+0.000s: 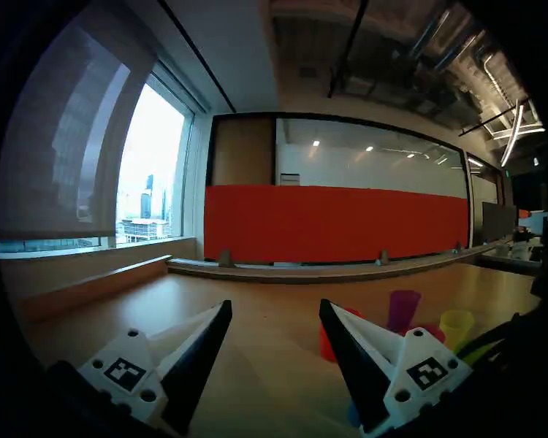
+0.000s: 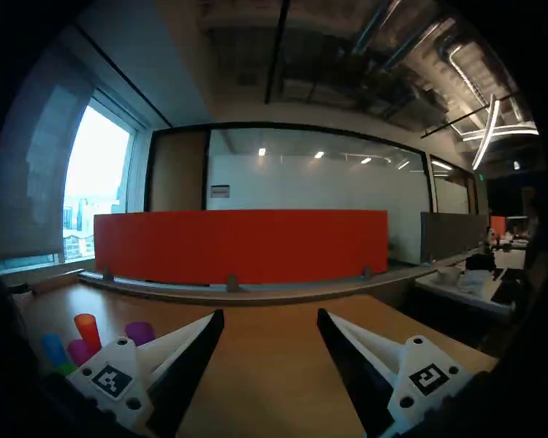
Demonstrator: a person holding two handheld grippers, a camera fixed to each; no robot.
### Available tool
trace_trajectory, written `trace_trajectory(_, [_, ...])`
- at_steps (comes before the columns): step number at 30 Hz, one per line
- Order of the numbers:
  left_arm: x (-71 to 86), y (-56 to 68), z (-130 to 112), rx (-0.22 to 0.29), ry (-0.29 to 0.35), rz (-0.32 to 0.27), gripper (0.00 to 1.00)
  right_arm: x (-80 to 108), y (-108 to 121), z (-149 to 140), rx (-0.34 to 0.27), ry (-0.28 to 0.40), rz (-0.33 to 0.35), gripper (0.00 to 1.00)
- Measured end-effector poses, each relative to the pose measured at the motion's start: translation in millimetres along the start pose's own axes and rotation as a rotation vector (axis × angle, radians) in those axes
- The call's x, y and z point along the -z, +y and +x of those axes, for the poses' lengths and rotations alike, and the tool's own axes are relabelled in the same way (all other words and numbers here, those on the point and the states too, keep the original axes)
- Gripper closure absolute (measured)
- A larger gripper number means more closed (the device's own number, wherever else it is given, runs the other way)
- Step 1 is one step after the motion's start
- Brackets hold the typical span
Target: Pour water
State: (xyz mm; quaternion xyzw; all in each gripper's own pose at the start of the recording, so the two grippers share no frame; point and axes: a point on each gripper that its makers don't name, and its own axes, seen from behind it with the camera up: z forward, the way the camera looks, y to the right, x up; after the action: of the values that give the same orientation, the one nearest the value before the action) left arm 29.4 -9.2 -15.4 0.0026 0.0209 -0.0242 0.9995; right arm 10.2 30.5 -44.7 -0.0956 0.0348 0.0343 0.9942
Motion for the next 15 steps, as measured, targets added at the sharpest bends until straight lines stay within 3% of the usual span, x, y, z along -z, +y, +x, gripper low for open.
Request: trace_trajectory(15, [-1.4,8.7,-11.9,-0.028,0.002,-0.012,0.11,2.5,2.5,8.1,-0.008,0.008,0.0,0.01])
